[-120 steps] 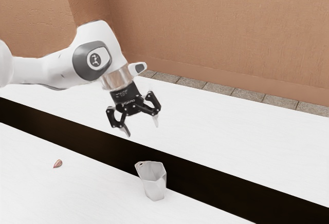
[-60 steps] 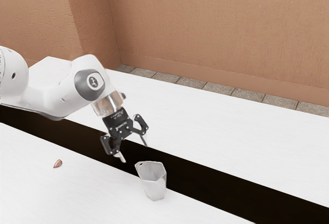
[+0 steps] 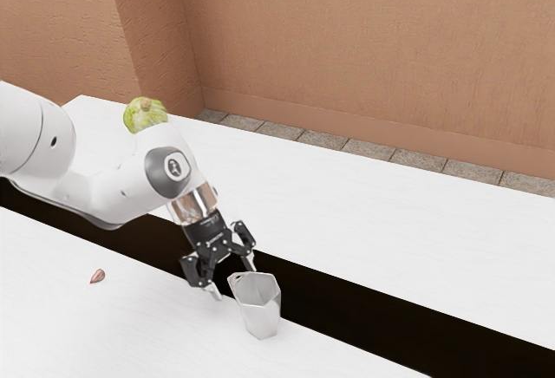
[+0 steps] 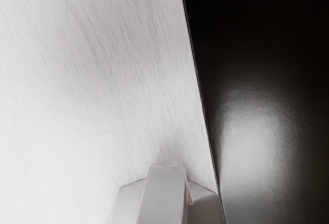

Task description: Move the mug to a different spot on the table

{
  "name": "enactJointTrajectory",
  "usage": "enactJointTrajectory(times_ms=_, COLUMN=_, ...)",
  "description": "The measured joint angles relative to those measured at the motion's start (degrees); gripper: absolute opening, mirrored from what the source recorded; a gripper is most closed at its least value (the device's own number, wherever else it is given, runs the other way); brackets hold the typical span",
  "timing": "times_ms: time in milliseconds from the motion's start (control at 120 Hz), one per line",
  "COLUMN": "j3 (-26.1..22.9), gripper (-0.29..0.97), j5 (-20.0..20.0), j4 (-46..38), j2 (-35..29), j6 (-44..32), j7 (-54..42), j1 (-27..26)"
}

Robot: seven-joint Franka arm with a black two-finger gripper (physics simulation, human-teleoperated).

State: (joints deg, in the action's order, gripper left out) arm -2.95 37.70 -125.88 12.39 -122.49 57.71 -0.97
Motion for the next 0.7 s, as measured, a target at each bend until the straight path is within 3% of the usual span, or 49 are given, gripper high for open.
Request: enactJointTrajectory(times_ms=700, j3=-1.8, gripper=0.29, j5=1.8, j4=-0.7, j2=2.1, j6=-1.4, j7=2.0, j1=-0.1)
